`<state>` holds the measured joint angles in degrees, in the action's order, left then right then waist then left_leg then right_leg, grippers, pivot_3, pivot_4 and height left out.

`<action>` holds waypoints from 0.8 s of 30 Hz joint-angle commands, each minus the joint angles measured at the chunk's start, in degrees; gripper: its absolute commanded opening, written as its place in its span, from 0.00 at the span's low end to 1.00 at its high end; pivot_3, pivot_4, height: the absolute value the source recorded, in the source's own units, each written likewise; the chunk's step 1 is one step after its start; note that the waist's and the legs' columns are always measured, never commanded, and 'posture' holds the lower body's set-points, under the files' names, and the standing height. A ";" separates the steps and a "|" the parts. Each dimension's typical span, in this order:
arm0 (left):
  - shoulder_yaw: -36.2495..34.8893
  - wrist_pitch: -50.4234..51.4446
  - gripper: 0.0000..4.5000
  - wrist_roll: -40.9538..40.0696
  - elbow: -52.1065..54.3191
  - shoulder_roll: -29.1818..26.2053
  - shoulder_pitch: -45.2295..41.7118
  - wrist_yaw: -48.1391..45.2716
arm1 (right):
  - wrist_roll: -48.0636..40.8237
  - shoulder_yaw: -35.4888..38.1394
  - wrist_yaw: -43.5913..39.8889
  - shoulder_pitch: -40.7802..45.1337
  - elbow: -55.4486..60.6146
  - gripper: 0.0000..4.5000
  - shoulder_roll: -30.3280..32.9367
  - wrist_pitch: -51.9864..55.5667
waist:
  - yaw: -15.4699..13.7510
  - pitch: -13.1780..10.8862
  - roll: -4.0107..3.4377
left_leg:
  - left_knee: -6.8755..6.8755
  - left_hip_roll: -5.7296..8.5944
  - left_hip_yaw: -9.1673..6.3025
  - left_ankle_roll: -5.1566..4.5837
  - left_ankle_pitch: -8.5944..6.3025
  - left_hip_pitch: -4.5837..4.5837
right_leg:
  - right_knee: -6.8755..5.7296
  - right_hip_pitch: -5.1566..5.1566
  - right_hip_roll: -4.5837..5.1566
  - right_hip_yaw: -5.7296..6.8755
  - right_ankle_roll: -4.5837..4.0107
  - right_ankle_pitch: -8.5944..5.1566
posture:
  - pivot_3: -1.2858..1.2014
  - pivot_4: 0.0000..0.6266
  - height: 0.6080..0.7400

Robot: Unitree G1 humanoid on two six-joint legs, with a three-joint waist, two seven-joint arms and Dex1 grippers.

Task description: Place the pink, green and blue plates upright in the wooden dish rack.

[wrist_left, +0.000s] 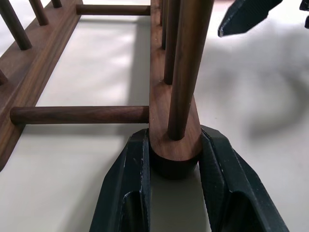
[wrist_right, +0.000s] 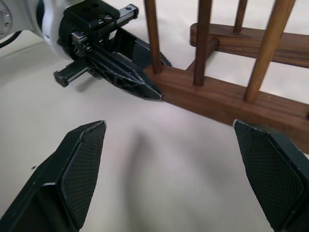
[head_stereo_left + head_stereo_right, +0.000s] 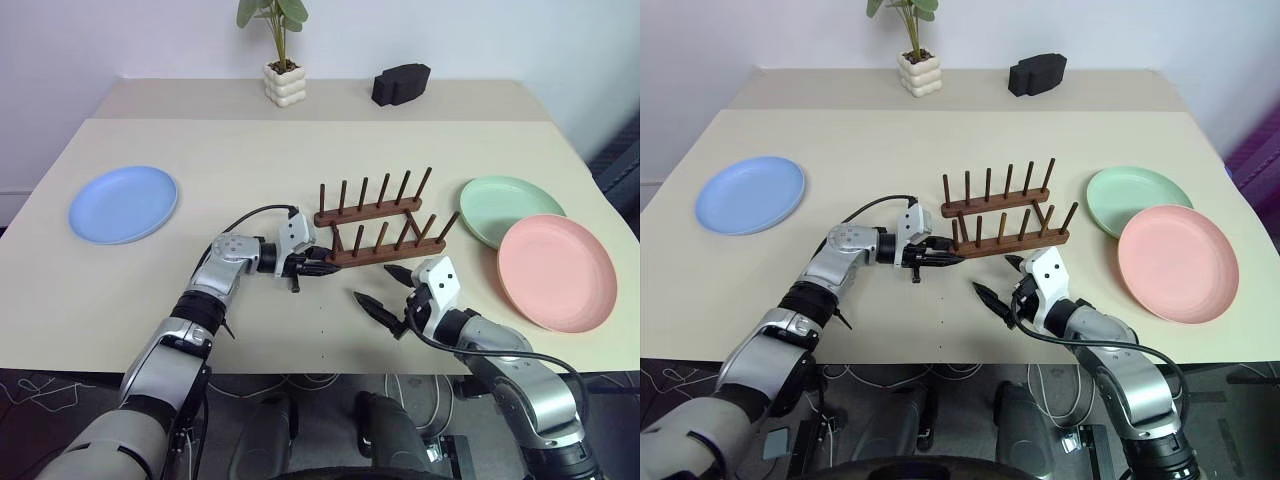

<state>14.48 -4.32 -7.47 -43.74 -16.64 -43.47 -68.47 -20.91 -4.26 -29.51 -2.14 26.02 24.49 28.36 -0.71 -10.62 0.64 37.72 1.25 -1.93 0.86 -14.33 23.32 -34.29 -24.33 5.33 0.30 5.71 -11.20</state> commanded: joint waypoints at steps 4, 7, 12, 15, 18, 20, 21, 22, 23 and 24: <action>-3.49 1.80 0.93 -0.36 1.24 -1.54 1.29 2.28 | 0.73 0.26 0.40 -0.35 1.88 0.96 -0.19 -0.85 | 0.05 -0.02 0.03 | 0.03 -0.03 -0.01 0.00 0.00 0.00 | -0.04 0.00 -0.01 0.00 0.00 0.00 | 0.52 0.24 0.98; -6.22 5.42 0.93 -1.79 7.80 -3.71 5.13 5.30 | 2.03 1.08 0.62 -0.32 1.45 0.96 0.60 -1.53 | 0.53 -0.02 0.02 | 0.02 -0.06 -0.01 -0.03 -0.02 -0.02 | -0.05 -0.01 -0.04 -0.01 0.01 0.01 | 0.52 0.24 0.98; -8.63 14.55 0.82 -5.24 22.65 -8.27 14.61 5.76 | 2.90 4.03 0.53 0.03 0.02 0.84 2.92 -1.00 | 1.27 -0.01 0.02 | 0.01 -0.13 -0.04 -0.04 -0.03 -0.03 | -0.11 -0.04 -0.08 -0.01 0.00 0.01 | 0.52 0.24 0.98; -7.84 20.94 0.55 -7.73 33.36 -11.58 21.36 4.05 | 3.80 5.16 0.71 0.86 -2.44 0.55 4.45 0.11 | 1.38 -0.01 0.01 | -0.01 -0.16 -0.02 -0.04 -0.03 -0.05 | -0.10 -0.04 -0.08 -0.04 -0.01 -0.01 | 0.52 0.24 0.98; -5.36 25.37 0.22 -8.30 39.66 -12.57 23.94 3.73 | 4.68 4.93 0.88 1.81 -3.96 0.22 4.72 0.04 | 1.14 -0.01 -0.01 | -0.01 -0.17 -0.02 -0.03 -0.03 -0.05 | -0.10 -0.04 -0.07 -0.04 -0.03 -0.01 | 0.52 0.24 0.98; -2.35 26.65 0.21 -6.66 42.74 -12.19 24.69 4.52 | 5.98 4.64 1.45 2.89 -5.25 0.01 4.82 0.14 | 0.86 -0.01 -0.01 | 0.01 -0.16 -0.03 -0.03 -0.03 -0.04 | -0.09 -0.02 -0.06 -0.04 -0.03 -0.02 | 0.52 0.24 0.98; -1.33 26.66 0.21 -6.37 43.81 -11.44 24.77 5.07 | 6.64 4.49 1.70 3.41 -5.96 0.01 4.81 0.16 | 0.69 -0.01 -0.01 | 0.02 -0.14 -0.01 -0.03 -0.03 -0.03 | -0.06 -0.01 -0.04 -0.04 -0.03 -0.02 | 0.52 0.24 0.98; -0.36 26.38 0.21 -5.94 44.34 -10.46 24.58 5.90 | 7.06 4.39 1.87 3.96 -6.72 0.01 4.71 0.27 | 0.45 -0.01 -0.01 | 0.02 -0.13 0.01 -0.03 -0.03 -0.04 | -0.04 0.00 -0.03 -0.05 -0.03 -0.02 | 0.52 0.24 0.98; 0.60 25.16 0.21 -4.83 44.25 -9.30 24.22 7.14 | 7.56 4.35 2.14 4.51 -7.54 0.01 4.56 0.39 | 0.18 -0.01 -0.01 | 0.02 -0.12 0.03 -0.03 -0.03 -0.03 | -0.02 0.00 -0.02 -0.06 -0.03 -0.02 | 0.52 0.24 0.98; 1.43 24.26 0.21 -3.49 43.45 -8.04 23.63 8.81 | 8.29 4.27 2.63 5.16 -8.53 0.01 4.45 0.45 | 0.02 -0.01 -0.01 | 0.02 -0.11 0.03 -0.03 -0.03 -0.03 | -0.01 0.00 -0.02 -0.06 -0.03 -0.01 | 0.52 0.24 0.98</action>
<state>13.37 21.14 -12.97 -0.62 -25.75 -19.34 -61.69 -13.67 -0.28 -27.68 1.97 17.98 28.78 29.07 -0.69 -10.64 0.63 37.75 1.15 -1.90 0.82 -14.36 23.31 -34.31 -24.33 5.31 0.24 5.68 -11.22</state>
